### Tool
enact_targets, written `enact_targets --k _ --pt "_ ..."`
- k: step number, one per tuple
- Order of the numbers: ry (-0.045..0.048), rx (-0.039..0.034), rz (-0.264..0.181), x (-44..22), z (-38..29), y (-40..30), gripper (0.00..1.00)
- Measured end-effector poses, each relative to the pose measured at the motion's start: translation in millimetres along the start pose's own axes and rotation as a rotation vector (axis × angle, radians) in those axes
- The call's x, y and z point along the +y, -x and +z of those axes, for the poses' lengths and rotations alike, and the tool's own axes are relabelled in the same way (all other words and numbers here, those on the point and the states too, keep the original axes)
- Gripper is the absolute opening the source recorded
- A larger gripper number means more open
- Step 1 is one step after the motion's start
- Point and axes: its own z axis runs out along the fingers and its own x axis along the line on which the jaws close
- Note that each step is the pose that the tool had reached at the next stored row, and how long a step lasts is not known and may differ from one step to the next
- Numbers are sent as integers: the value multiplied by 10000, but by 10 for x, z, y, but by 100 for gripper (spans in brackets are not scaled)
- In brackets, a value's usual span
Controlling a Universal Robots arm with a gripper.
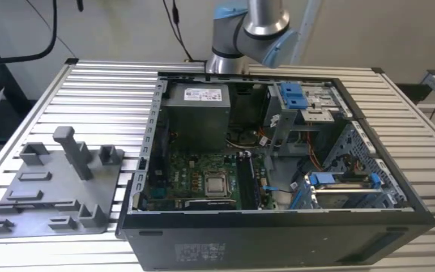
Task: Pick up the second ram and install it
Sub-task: 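Reach for the second ram, then pick up the second ram and move it above second insertion slot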
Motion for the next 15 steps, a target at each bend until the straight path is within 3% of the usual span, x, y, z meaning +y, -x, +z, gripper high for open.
enact_targets --k 5,15 --pt "3 7 -158 -3 26 -78 11" --pt "7 19 -373 -5 40 -88 11"
